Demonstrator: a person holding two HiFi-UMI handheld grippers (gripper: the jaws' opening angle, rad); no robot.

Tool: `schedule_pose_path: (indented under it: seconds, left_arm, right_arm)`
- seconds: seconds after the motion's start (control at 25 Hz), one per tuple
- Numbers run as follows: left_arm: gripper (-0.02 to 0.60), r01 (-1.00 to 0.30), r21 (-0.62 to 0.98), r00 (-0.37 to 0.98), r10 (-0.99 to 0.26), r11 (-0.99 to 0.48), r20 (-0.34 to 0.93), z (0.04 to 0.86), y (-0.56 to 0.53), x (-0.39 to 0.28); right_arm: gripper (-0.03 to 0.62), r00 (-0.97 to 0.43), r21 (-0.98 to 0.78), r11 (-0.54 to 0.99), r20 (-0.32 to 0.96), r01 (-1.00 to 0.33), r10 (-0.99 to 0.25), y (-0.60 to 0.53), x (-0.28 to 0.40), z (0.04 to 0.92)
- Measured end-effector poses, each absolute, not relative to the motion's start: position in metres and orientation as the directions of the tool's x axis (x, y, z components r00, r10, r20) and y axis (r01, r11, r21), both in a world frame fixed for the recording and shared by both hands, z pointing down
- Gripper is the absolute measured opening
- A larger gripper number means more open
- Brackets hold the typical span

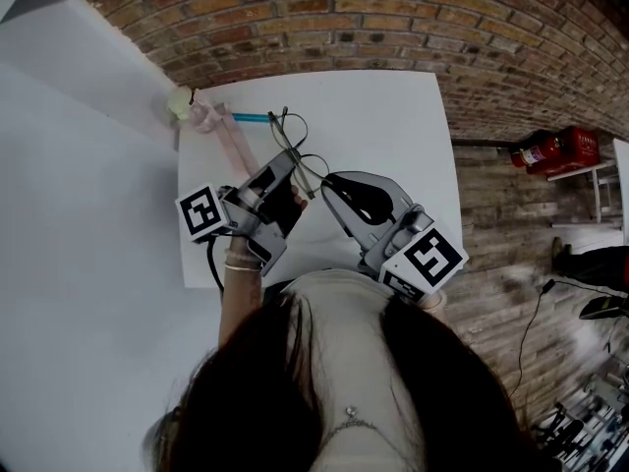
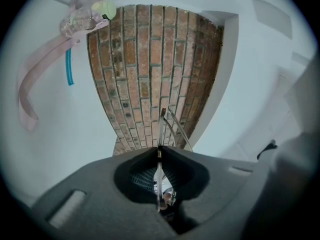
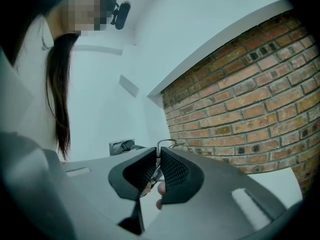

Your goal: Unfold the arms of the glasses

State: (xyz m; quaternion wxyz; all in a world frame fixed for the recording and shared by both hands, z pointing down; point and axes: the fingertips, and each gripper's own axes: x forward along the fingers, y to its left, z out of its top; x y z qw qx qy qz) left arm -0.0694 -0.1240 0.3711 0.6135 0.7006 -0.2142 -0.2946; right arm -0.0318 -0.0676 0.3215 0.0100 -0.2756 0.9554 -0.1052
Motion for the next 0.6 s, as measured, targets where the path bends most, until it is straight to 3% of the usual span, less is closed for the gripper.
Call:
schedule_pose_path:
  seconds: [0.6]
  left_arm:
    - [0.023, 0.029, 0.989, 0.75, -0.651, -0.143, -0.116, 0.378, -0.119, -0.064]
  right_arm:
    - [0.031, -0.835, -0.195, 0.82, -0.01, -0.538, -0.55, -0.07, -0.026, 0.303]
